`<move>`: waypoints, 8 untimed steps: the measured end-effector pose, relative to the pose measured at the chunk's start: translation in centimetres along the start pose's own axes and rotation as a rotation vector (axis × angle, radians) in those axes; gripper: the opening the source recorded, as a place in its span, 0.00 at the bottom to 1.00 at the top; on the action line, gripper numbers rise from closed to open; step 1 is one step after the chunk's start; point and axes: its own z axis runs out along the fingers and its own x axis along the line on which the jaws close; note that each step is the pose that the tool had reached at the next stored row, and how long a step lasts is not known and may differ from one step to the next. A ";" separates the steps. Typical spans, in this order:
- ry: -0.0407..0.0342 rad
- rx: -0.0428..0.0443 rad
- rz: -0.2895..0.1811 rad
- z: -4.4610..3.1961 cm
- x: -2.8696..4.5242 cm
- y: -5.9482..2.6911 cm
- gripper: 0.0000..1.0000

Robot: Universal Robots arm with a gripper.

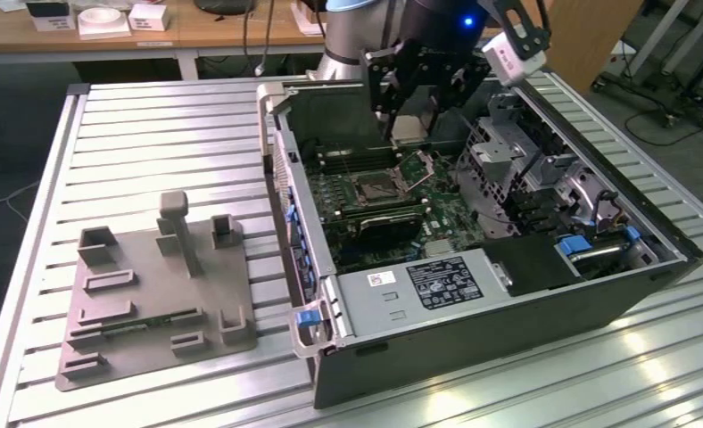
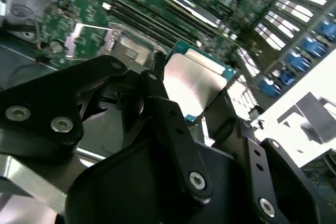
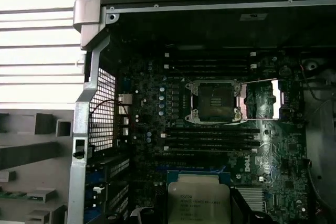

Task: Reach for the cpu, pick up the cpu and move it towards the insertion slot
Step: 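Pick up the cpu and move it towards the insertion slot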

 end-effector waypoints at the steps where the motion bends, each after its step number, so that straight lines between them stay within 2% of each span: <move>1: -0.0002 0.0000 0.000 0.00 -0.37 0.01 0.55; 3: -0.0006 0.0000 0.000 0.01 -0.74 0.01 0.55; 8: -0.0007 0.0000 0.000 0.02 -0.75 0.03 0.55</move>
